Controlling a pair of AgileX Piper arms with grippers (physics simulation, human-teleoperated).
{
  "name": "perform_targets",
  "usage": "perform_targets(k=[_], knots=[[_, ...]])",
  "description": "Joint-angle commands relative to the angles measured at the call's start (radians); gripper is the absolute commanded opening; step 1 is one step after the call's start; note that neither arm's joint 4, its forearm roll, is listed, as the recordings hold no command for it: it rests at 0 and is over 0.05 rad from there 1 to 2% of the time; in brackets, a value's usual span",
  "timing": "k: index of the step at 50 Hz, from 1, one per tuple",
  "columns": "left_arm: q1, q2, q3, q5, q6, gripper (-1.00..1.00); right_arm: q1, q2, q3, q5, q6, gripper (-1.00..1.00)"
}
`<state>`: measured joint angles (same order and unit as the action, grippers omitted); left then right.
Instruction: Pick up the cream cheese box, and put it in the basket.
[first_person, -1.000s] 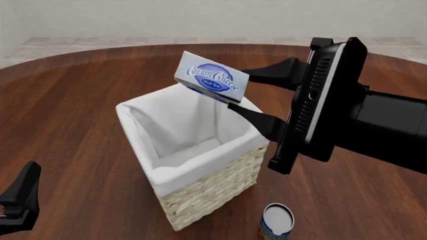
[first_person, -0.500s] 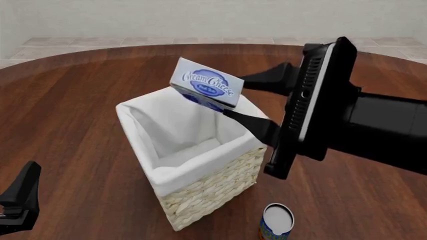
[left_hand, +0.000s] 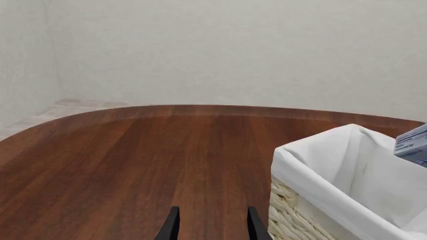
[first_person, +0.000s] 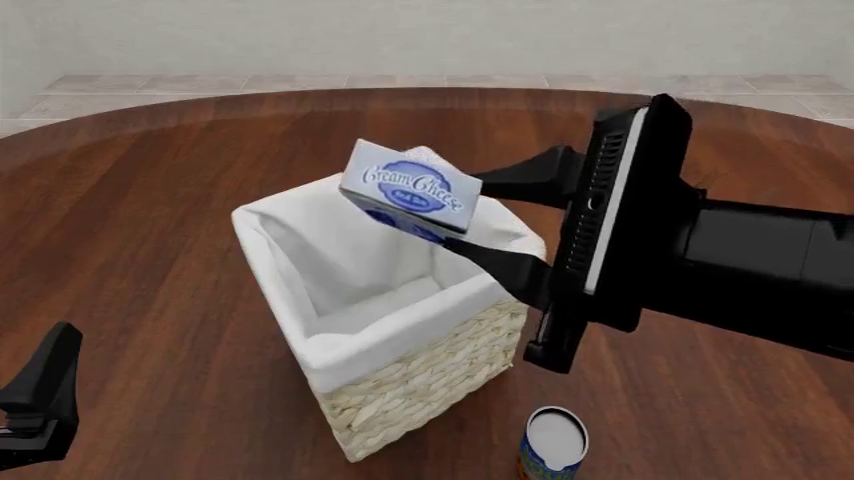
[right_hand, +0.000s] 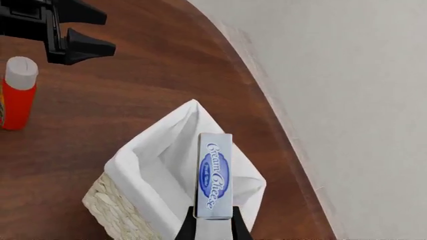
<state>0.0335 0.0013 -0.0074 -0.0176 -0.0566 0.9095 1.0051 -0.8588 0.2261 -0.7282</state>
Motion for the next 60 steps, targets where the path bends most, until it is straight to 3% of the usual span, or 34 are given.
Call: perform_targets(k=[1, 60], knots=[[0.0, 0.0, 0.0, 0.001, 0.001, 1.0, -0.002, -0.007, 0.002, -0.006, 0.021, -1.0], [0.004, 0.0, 0.001, -0.002, -0.001, 1.0, 0.002, 0.039, 0.038, -0.058, 0.061, -1.0]])
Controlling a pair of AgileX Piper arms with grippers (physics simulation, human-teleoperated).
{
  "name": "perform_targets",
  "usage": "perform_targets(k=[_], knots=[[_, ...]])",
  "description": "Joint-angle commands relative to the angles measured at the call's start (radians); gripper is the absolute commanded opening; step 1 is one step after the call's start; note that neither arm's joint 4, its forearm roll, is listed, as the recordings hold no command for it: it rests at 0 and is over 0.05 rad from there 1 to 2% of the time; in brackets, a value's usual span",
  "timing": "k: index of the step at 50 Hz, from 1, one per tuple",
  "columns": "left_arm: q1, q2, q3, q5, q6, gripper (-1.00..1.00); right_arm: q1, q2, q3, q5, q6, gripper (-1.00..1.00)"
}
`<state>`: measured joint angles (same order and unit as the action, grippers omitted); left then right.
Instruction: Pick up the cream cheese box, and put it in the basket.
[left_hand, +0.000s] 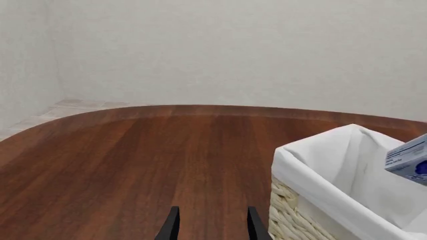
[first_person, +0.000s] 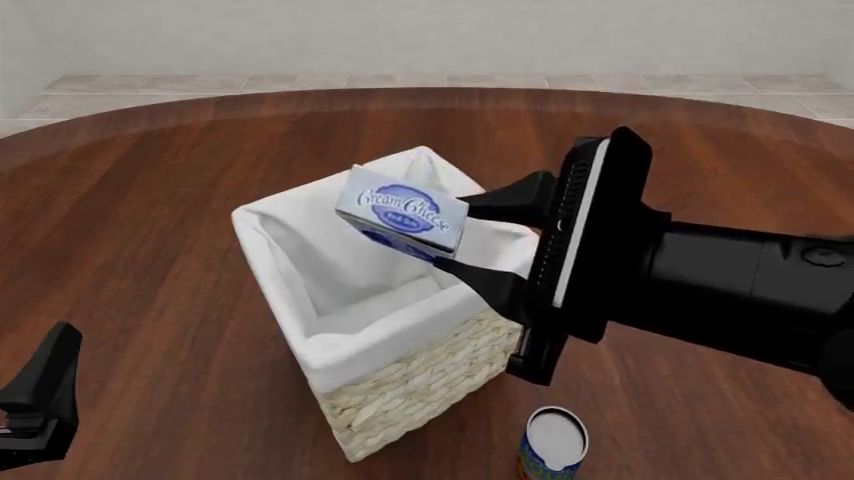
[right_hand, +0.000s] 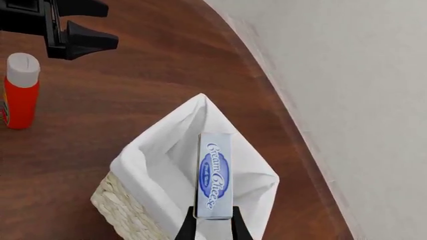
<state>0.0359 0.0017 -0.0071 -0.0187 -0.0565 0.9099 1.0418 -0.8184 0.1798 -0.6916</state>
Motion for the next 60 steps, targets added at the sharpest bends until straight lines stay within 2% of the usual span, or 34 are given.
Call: perform_targets(k=[1, 54, 55, 60], knots=[[0.001, 0.0, 0.001, -0.001, -0.001, 1.0, 0.002, 0.002, -0.001, -0.013, 0.024, -1.0], [0.003, 0.0, 0.0, -0.001, 0.001, 1.0, -0.023, 0.024, 0.028, -0.051, 0.027, -1.0], [0.003, 0.0, 0.0, -0.001, 0.001, 1.0, -0.023, 0.023, 0.029, -0.052, 0.026, 1.0], [0.003, 0.0, 0.0, -0.001, 0.001, 1.0, -0.03, 0.021, 0.032, -0.058, 0.021, 1.0]])
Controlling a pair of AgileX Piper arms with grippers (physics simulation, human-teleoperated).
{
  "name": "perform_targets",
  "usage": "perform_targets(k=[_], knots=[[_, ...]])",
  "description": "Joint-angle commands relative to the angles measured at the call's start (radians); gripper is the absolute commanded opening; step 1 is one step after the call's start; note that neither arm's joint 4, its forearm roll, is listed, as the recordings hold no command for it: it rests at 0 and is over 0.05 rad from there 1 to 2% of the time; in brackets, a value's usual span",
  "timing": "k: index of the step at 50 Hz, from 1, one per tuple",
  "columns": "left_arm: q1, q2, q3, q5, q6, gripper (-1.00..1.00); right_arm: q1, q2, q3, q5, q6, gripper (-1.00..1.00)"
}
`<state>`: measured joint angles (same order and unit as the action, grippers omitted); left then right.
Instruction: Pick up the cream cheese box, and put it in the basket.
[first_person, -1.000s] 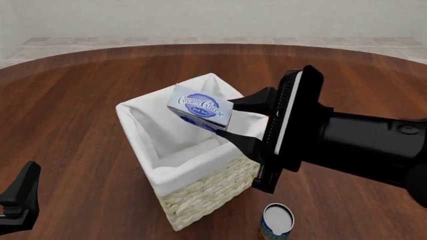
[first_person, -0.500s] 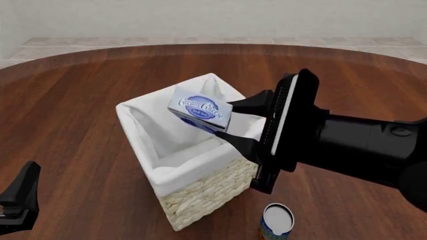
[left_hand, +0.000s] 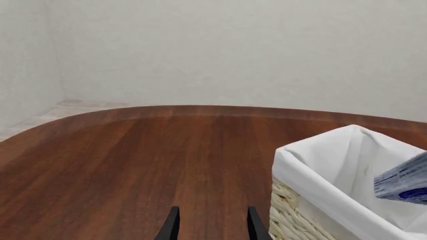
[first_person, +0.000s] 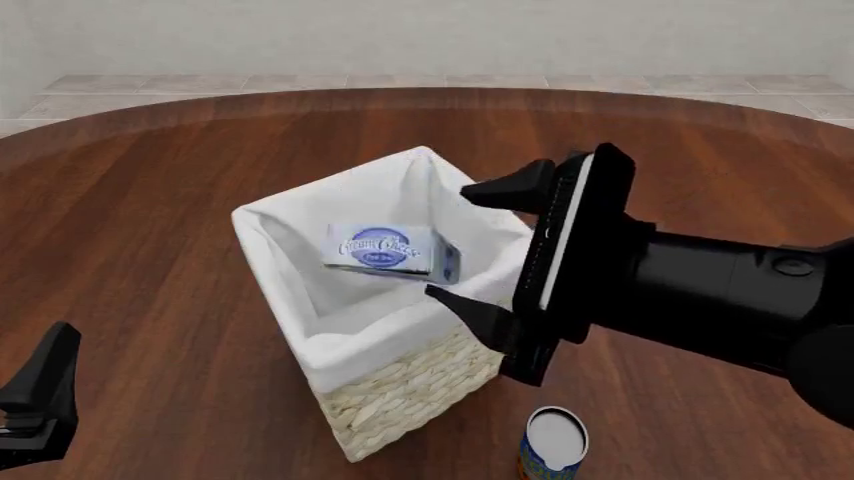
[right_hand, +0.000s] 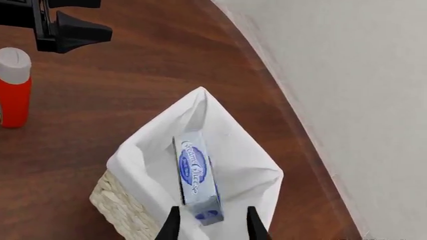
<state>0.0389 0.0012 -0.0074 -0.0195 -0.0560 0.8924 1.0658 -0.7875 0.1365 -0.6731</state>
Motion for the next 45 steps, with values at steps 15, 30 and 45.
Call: perform_targets(k=[15, 30, 45], knots=[[0.0, 0.001, -0.001, 0.001, 0.001, 1.0, -0.019, -0.015, 0.005, -0.018, -0.001, 1.0], [0.0, 0.001, -0.001, 0.001, 0.001, 1.0, -0.024, -0.021, -0.005, -0.017, -0.007, 1.0], [-0.002, 0.001, 0.001, 0.002, 0.003, 1.0, -0.022, -0.036, -0.02, -0.004, -0.018, 1.0]])
